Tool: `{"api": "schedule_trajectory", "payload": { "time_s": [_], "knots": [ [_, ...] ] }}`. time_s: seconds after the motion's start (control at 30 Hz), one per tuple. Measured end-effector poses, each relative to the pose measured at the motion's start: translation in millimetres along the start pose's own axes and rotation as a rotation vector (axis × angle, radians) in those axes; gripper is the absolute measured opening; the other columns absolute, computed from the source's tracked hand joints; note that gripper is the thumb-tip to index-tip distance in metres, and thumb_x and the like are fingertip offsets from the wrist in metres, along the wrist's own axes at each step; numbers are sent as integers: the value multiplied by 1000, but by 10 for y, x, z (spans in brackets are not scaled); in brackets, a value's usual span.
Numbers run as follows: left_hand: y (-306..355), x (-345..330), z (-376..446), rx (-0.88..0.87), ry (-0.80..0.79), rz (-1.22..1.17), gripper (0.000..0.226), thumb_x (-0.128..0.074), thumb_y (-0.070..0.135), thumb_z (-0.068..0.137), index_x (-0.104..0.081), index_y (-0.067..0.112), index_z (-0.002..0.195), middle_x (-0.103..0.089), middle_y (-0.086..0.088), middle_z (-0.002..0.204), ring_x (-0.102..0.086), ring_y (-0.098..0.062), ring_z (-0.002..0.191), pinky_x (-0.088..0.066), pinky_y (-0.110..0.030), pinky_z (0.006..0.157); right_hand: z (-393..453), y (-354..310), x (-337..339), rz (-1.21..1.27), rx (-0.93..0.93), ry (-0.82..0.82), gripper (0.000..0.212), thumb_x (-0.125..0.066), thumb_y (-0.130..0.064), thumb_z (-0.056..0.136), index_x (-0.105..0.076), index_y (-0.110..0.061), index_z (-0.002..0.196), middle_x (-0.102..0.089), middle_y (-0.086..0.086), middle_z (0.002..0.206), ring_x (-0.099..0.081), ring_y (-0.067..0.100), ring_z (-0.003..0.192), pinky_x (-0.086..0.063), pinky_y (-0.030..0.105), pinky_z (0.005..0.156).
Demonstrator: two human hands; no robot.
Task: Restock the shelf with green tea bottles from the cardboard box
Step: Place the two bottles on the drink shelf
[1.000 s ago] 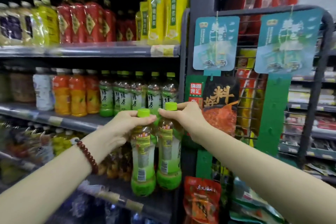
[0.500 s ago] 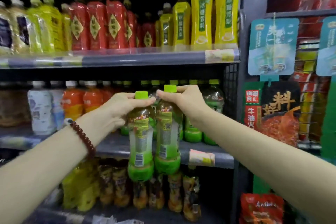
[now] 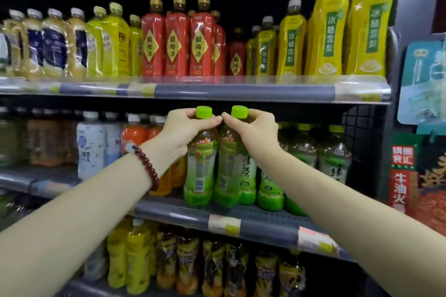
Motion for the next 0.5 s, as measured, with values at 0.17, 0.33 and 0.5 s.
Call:
{"api": "schedule_trajectory", "payload": {
  "time_s": [0.17, 0.33, 0.5],
  "knots": [
    [-161, 108, 155, -58, -19, 40, 13, -82, 9, 66, -73, 14, 75, -73, 0, 72, -70, -11, 69, -54, -24, 65, 8, 109, -146, -25, 29, 47, 25, -76, -45, 74, -74, -20, 77, -75, -2, 78, -71, 16, 82, -58, 44, 81],
    [-310, 232, 334, -78, -84, 41, 12, -81, 9, 67, -73, 16, 73, -74, 2, 72, -71, -10, 70, -54, -24, 65, 80, 182, -298, -62, -5, 80, 20, -76, -42, 76, -74, -22, 81, -75, -5, 80, -70, 12, 83, -58, 41, 83],
    [-513, 344, 534, 21, -136, -38, 14, -81, 7, 66, -73, 12, 77, -75, -4, 75, -72, -18, 73, -55, -30, 67, 141, 332, -486, -97, -99, 99, 33, -76, -45, 74, -75, -18, 93, -75, -3, 90, -69, 14, 90, -57, 40, 87]
  ]
}}
Point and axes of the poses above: each hand's wrist, its own z-axis towards the middle knuckle, its own x-axis out of the back of the hand, y = z × x, the point moved 2 cm from there along z, towards the middle knuckle
